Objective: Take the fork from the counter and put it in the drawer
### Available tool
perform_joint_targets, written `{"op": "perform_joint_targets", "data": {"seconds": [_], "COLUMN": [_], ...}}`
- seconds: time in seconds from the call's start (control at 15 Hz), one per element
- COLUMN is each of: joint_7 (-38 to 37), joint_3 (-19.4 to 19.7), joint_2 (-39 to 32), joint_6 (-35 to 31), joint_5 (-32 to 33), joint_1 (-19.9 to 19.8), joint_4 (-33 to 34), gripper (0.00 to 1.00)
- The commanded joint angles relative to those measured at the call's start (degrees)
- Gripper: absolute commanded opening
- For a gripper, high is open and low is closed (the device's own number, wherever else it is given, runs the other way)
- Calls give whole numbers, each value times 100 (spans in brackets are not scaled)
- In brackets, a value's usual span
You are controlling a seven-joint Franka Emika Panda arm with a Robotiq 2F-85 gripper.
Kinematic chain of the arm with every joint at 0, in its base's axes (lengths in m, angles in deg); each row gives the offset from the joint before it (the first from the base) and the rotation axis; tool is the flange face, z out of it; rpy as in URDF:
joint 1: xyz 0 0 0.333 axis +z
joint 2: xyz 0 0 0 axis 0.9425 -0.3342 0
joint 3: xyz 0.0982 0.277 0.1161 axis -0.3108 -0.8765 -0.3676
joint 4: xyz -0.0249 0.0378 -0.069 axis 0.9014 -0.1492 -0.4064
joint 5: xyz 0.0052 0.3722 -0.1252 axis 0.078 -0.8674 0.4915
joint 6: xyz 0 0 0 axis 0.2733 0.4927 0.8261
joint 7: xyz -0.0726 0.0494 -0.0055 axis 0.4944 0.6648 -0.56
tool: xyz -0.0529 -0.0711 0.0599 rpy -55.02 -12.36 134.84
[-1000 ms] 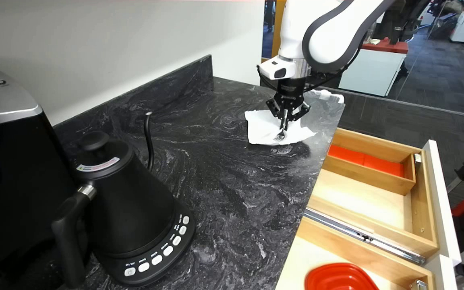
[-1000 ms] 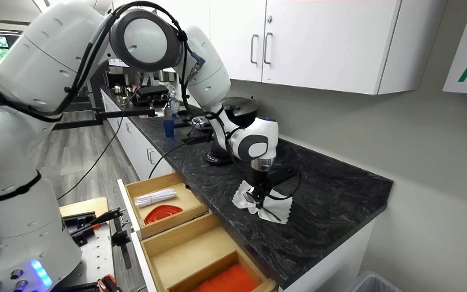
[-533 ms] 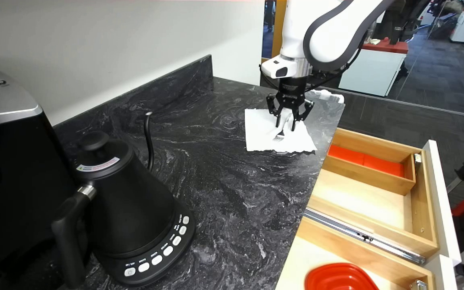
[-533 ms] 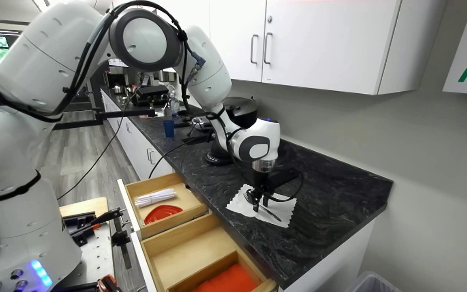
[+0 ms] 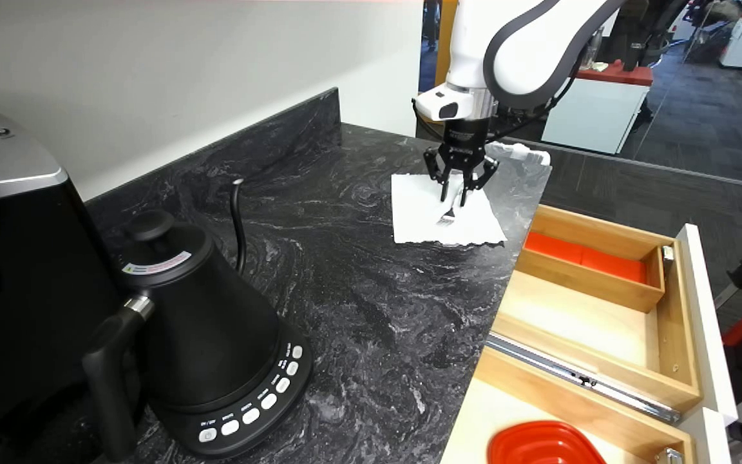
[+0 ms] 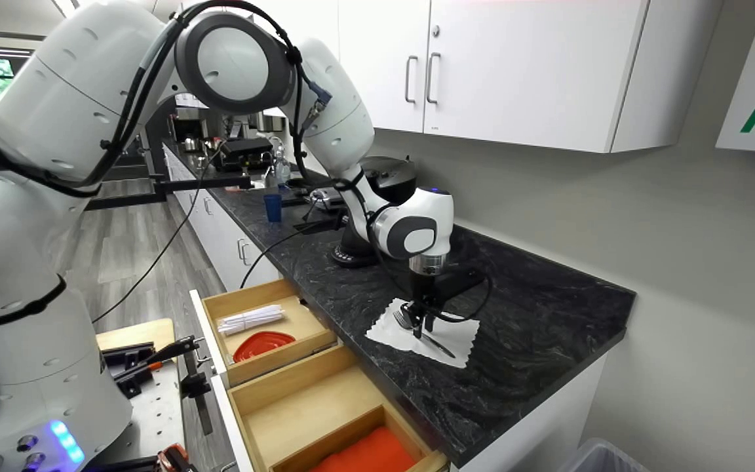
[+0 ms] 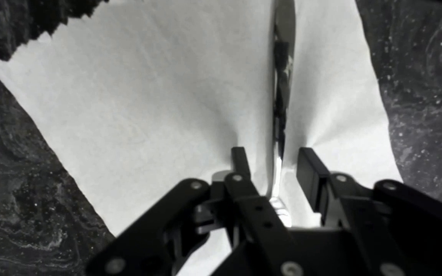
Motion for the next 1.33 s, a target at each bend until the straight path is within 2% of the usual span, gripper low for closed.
{"op": "perform_joint_targets", "data": {"seconds": [0.0, 0.07, 0.27, 0.53, 0.6, 0.73, 1.0, 1.07, 1.13, 1.2, 1.27], "joint_7": [110, 92, 76, 36, 33, 76, 68, 67, 71, 66, 62], "joint_3": [-41, -36, -36, -27, -26, -38, -35, -35, -38, -36, -35], "joint_2": [114, 82, 35, -49, -66, 51, 20, 10, -1, -16, -28], "joint_6": [-74, -73, -74, -67, -65, -63, -64, -63, -64, -62, -59], "joint_5": [-109, -110, -120, -128, -128, -145, -167, -171, -172, -172, -171], "joint_1": [-27, -12, 6, 43, 49, 1, 8, 10, 11, 17, 22], "joint_4": [-53, -14, 45, 142, 161, 54, 84, 94, 102, 116, 128], "gripper": [10, 4, 0, 4, 24, 33, 58, 28, 18, 16, 9]}}
